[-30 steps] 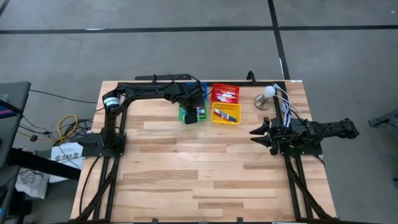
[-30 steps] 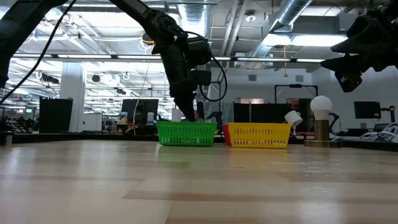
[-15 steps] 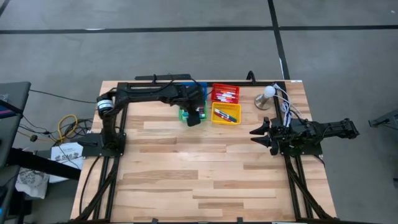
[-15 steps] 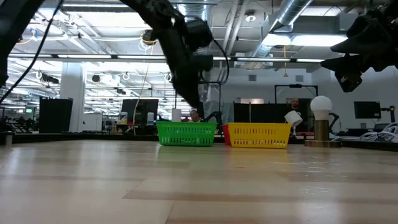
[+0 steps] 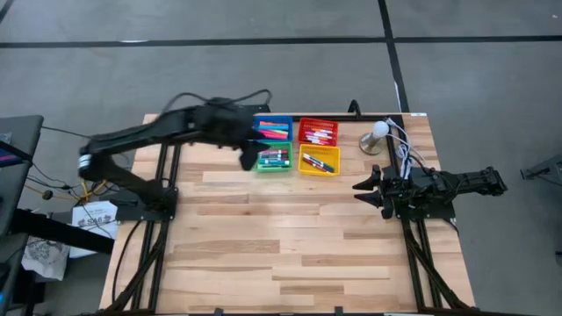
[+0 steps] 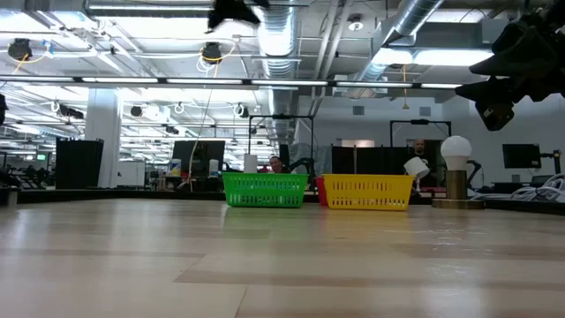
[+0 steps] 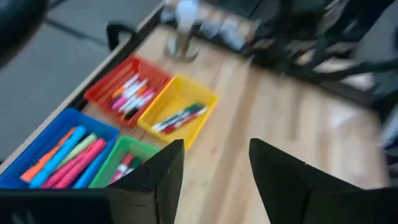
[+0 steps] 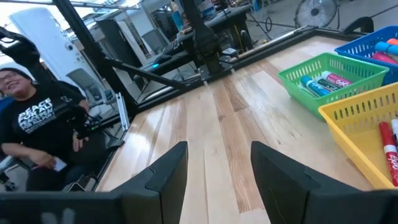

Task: Pick & Place Markers
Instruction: Return to Home Position

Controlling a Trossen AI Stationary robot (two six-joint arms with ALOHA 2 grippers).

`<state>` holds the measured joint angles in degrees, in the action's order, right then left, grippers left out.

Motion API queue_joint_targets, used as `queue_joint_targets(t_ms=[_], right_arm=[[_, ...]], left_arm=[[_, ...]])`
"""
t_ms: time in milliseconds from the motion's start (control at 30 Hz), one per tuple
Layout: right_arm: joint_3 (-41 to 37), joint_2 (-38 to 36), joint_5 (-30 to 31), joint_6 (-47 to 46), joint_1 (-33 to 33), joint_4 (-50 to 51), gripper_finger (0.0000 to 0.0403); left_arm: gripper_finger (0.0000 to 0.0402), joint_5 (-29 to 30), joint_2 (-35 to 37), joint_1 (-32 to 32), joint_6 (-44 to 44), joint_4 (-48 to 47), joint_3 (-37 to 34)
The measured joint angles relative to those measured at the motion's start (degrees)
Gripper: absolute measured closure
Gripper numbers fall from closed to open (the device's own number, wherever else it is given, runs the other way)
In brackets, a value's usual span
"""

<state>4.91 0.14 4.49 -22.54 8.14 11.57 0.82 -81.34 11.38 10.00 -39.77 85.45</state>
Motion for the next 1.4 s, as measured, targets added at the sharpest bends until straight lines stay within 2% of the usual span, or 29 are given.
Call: queue_joint_targets(t_ms=[200, 300, 400, 567, 700, 800, 967, 1167, 1400], right_arm=[[0.0, 0.0, 0.0, 0.0, 0.0, 0.0, 0.0235], [0.0, 0.0, 0.0, 0.0, 0.0, 0.0, 0.0236], [0.0, 0.0, 0.0, 0.0, 0.0, 0.0, 0.0236], [0.0, 0.0, 0.0, 0.0, 0.0, 0.0, 0.0234], [0.0, 0.0, 0.0, 0.0, 0.0, 0.0, 0.0236], [0.0, 0.0, 0.0, 0.0, 0.0, 0.0, 0.0237], [0.0, 0.0, 0.0, 0.0, 0.0, 0.0, 0.0238], [0.0, 0.0, 0.0, 0.0, 0.0, 0.2, 0.0239], [0.0, 0.0, 0.0, 0.0, 0.0, 0.4, 0.0236]], left_arm=[[0.0221, 0.0, 10.7, -6.1, 0.1, 0.1, 0.0], [0.0222, 0.0, 15.2, -9.6, 1.2, 2.2, -2.3], [0.0224, 1.3, 19.5, -13.1, 4.0, 6.3, -7.3], [0.0224, 9.4, 25.8, -19.1, 7.2, 15.1, -19.6], [0.0224, 10.4, 30.1, -22.0, 7.2, 26.6, -30.7], [0.0224, 10.4, 33.4, -22.5, 8.2, 33.9, -38.2], [0.0224, 9.4, 40.1, -21.2, 10.2, 38.8, -47.7], [0.0224, 7.9, 49.8, -20.3, 10.2, 44.0, -56.1], [0.0224, 7.9, 59.1, -20.6, 9.9, 44.0, -63.0]])
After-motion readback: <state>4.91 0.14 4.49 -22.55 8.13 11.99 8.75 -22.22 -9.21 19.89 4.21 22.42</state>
